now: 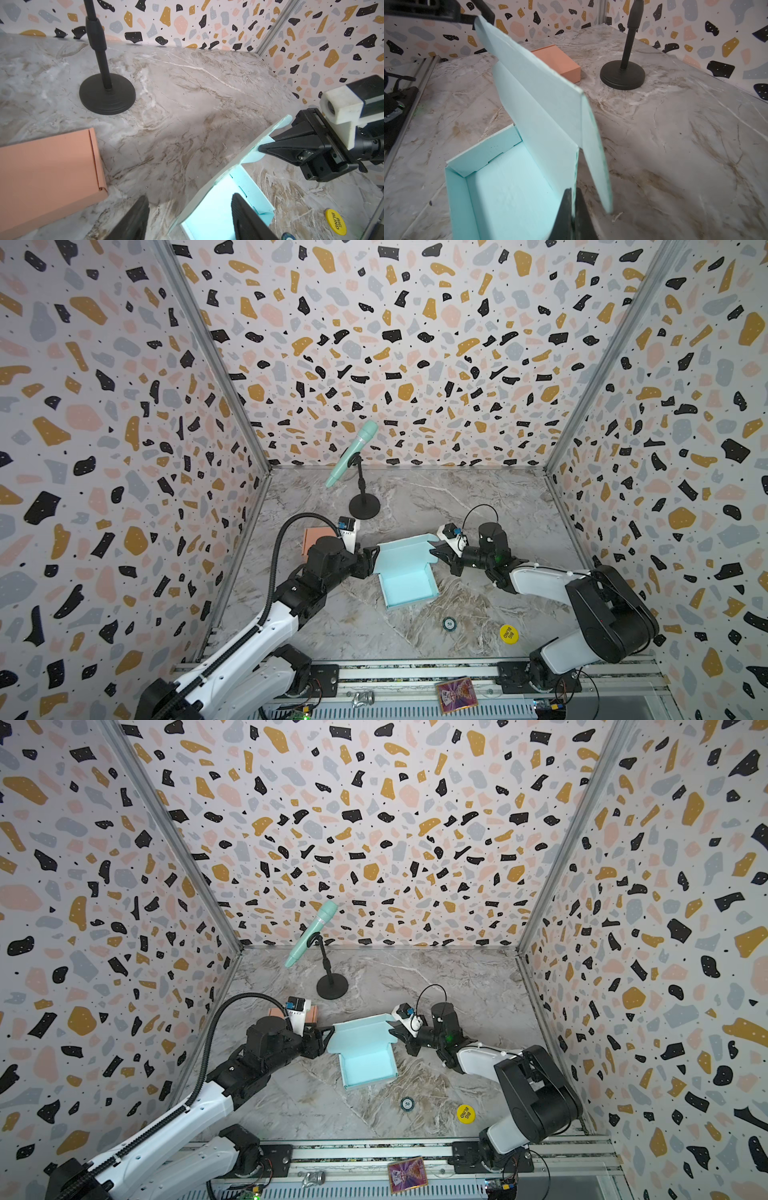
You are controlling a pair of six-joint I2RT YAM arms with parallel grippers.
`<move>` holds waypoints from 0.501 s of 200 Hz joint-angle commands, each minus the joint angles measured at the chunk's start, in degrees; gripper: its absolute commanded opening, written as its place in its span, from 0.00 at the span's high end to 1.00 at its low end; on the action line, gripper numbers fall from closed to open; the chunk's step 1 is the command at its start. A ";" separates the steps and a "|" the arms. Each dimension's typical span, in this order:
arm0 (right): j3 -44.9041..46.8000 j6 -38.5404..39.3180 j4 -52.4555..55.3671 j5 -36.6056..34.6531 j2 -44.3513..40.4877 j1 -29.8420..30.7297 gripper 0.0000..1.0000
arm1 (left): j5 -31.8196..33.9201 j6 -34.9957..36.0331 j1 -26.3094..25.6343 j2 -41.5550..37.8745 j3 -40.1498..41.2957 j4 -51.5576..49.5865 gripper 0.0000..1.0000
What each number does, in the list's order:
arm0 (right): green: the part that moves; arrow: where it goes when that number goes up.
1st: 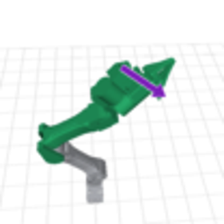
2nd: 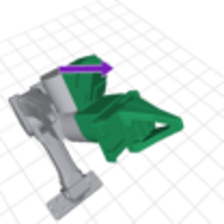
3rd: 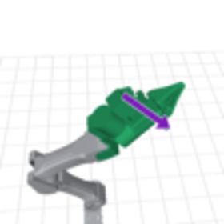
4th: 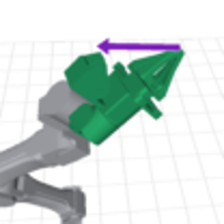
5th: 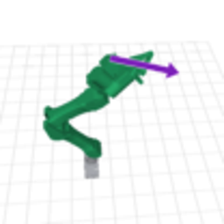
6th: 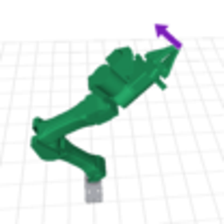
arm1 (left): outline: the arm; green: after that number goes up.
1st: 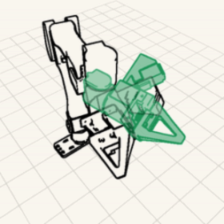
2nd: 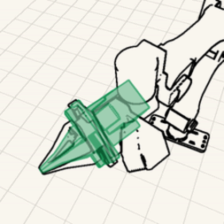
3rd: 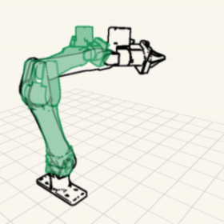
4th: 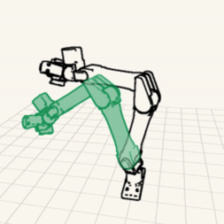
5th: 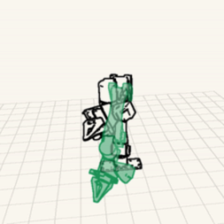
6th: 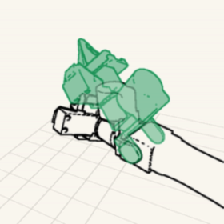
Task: Assemble paper box
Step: Rotate the paper box at the center of the table.
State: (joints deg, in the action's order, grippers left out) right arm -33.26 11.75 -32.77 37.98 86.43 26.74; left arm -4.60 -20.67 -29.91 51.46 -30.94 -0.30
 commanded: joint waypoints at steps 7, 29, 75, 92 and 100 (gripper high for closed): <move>0.47 -1.53 -0.80 -1.41 -1.99 -0.22 0.94 | -2.95 -2.42 0.20 -0.10 2.70 9.60 0.35; 0.06 -1.37 -0.43 -1.72 -1.62 -0.36 0.93 | -4.75 -2.37 0.20 1.44 4.34 13.37 0.34; 0.36 -2.45 0.47 -3.71 -2.51 -0.90 0.93 | -6.47 -1.75 0.20 3.86 5.71 15.97 0.32; 0.86 -3.30 0.20 -3.29 -3.10 -0.91 0.93 | -6.04 -1.70 0.17 4.95 5.91 15.91 0.32; 1.28 -3.52 -0.27 -3.05 -3.29 -0.92 0.93 | -5.26 -1.36 0.18 5.87 5.61 15.41 0.32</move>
State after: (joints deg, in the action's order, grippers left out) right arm -33.17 9.80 -32.93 35.20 85.76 26.09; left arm -9.85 -22.31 -29.91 55.83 -25.47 11.53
